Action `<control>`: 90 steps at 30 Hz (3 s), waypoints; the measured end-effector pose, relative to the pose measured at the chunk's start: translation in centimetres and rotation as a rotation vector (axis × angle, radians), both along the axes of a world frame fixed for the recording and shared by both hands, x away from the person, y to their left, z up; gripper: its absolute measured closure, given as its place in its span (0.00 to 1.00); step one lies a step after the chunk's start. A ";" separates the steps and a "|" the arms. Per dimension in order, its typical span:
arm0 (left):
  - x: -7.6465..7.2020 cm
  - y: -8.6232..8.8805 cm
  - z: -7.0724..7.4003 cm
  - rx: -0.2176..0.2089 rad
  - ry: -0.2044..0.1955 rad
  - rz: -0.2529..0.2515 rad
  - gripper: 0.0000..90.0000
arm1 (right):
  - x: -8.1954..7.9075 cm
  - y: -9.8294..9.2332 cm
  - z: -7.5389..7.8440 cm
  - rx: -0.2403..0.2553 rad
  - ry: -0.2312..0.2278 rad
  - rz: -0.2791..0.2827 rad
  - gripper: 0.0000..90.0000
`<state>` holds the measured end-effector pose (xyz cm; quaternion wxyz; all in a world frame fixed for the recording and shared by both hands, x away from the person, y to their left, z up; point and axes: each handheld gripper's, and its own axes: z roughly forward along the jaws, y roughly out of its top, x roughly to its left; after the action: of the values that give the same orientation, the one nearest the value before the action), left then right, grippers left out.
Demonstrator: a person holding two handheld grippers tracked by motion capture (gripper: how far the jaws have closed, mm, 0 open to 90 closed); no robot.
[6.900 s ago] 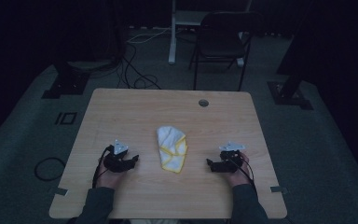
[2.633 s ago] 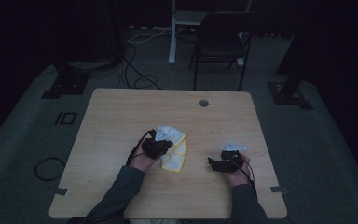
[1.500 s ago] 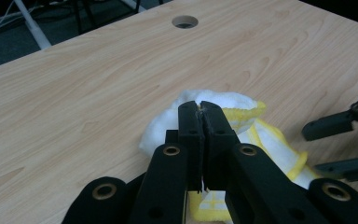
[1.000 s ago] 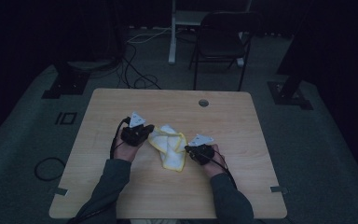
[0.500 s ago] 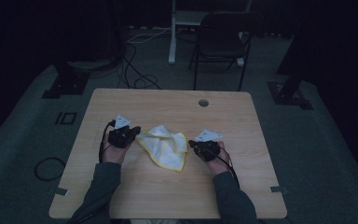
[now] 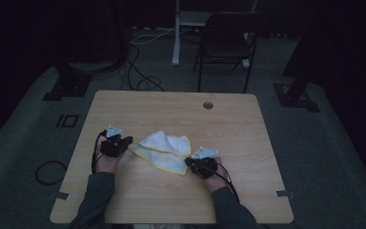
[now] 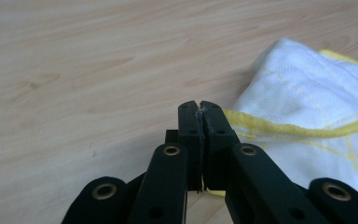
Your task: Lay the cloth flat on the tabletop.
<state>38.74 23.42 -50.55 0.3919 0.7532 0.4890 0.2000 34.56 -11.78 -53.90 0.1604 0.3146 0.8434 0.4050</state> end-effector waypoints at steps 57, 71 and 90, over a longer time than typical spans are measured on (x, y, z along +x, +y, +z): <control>-1.1 -15.7 -0.8 0.161 -0.032 -0.459 0.68 | -2.7 1.8 -0.9 0.006 0.051 0.017 0.94; -0.8 -16.2 -1.6 0.176 0.013 -0.446 0.93 | -2.5 1.5 -0.9 0.015 0.065 0.022 0.95; 1.5 -11.5 1.7 0.077 -0.051 -0.251 0.99 | -2.2 0.0 -0.7 0.006 0.078 -0.002 0.95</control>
<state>40.28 11.96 -48.82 0.3971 0.8177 0.3725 0.1871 32.33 -11.82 -54.60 0.1269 0.3314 0.8474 0.3948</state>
